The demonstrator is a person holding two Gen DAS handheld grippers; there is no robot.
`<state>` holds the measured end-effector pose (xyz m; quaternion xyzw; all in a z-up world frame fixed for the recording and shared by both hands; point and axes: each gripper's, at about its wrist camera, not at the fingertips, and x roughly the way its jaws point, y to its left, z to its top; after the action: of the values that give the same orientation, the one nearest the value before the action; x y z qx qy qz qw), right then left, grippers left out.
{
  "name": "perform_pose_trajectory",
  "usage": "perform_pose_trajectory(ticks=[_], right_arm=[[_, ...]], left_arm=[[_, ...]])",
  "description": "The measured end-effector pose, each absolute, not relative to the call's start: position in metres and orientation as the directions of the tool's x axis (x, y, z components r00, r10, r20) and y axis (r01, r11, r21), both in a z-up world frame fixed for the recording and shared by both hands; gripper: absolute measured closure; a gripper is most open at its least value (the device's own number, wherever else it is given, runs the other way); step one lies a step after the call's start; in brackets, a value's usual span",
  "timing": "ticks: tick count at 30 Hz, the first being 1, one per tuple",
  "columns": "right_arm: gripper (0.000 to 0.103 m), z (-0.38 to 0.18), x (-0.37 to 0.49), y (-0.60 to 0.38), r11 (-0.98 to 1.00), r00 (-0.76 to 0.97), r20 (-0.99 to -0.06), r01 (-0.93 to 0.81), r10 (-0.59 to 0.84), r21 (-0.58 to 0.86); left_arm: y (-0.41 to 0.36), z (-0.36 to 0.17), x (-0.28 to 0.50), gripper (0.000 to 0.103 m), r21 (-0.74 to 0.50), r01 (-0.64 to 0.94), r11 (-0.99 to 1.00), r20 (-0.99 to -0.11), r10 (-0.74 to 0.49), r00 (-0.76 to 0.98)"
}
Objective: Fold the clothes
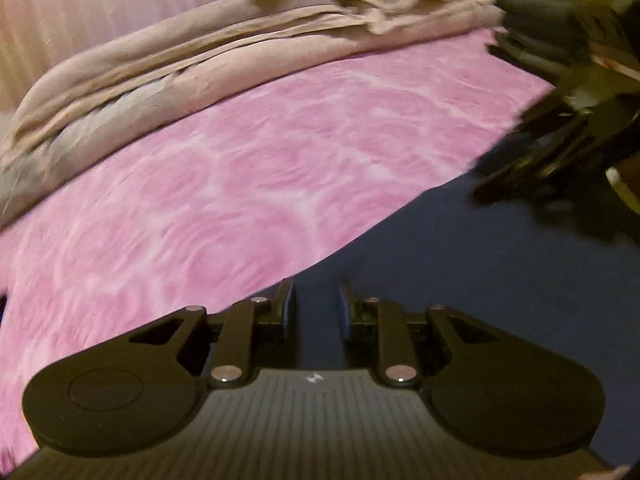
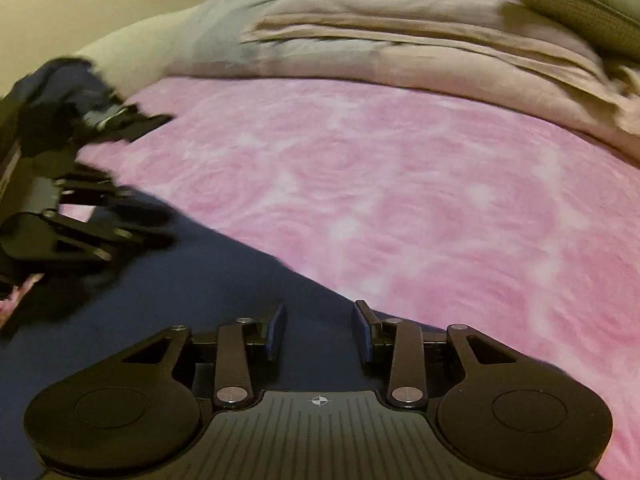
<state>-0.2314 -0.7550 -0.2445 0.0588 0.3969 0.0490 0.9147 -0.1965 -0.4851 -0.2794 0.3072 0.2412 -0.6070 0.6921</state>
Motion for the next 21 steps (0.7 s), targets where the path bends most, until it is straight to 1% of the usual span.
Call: perform_pose_trajectory(ticks=[3, 5, 7, 9, 10, 11, 13, 14, 16, 18, 21], right_arm=[[0.067, -0.244, -0.259, -0.788, 0.993, 0.688, -0.725, 0.057, 0.033, 0.099], [0.067, -0.242, -0.275, -0.8, 0.988, 0.687, -0.727, 0.108, 0.008, 0.113], [0.066, -0.232, -0.282, -0.793, 0.987, 0.679, -0.734, 0.13, -0.022, 0.09], [0.062, -0.215, -0.293, -0.77, 0.991, 0.685, -0.725, 0.133, -0.071, 0.029], [0.06, -0.211, -0.304, -0.755, 0.993, 0.7, -0.711, 0.112, -0.058, 0.03], [0.056, -0.206, -0.314, -0.74, 0.995, 0.715, -0.698, 0.091, -0.044, 0.03], [0.026, -0.197, -0.335, -0.709, 0.998, 0.742, -0.67, 0.05, -0.017, 0.03], [0.024, -0.196, -0.346, -0.696, 0.999, 0.749, -0.663, 0.033, -0.005, 0.029], [0.024, -0.208, -0.369, -0.678, 1.0, 0.735, -0.678, 0.018, 0.003, 0.025], [0.024, -0.22, -0.392, -0.66, 1.0, 0.721, -0.693, 0.003, 0.012, 0.02], [0.024, -0.236, -0.426, -0.634, 1.0, 0.7, -0.714, -0.016, 0.019, 0.01]], left_arm=[[-0.464, -0.281, -0.177, 0.081, 0.119, 0.983, 0.143, -0.706, -0.684, 0.185], [-0.457, -0.282, -0.172, 0.079, 0.114, 0.978, 0.174, -0.708, -0.677, 0.203], [-0.452, -0.278, -0.175, 0.079, 0.131, 0.974, 0.183, -0.71, -0.669, 0.221], [-0.444, -0.27, -0.179, 0.08, 0.157, 0.968, 0.194, -0.716, -0.653, 0.247], [-0.44, -0.266, -0.181, 0.08, 0.17, 0.965, 0.199, -0.719, -0.645, 0.259], [-0.429, -0.262, -0.183, 0.081, 0.171, 0.962, 0.213, -0.718, -0.642, 0.269], [-0.403, -0.261, -0.185, 0.081, 0.145, 0.96, 0.24, -0.724, -0.636, 0.268], [-0.39, -0.263, -0.188, 0.082, 0.129, 0.961, 0.246, -0.732, -0.63, 0.259], [-0.358, -0.277, -0.204, 0.081, 0.144, 0.96, 0.239, -0.75, -0.607, 0.263], [-0.327, -0.282, -0.214, 0.081, 0.138, 0.955, 0.264, -0.73, -0.624, 0.278], [-0.288, -0.282, -0.221, 0.081, 0.125, 0.942, 0.312, -0.736, -0.607, 0.299]])
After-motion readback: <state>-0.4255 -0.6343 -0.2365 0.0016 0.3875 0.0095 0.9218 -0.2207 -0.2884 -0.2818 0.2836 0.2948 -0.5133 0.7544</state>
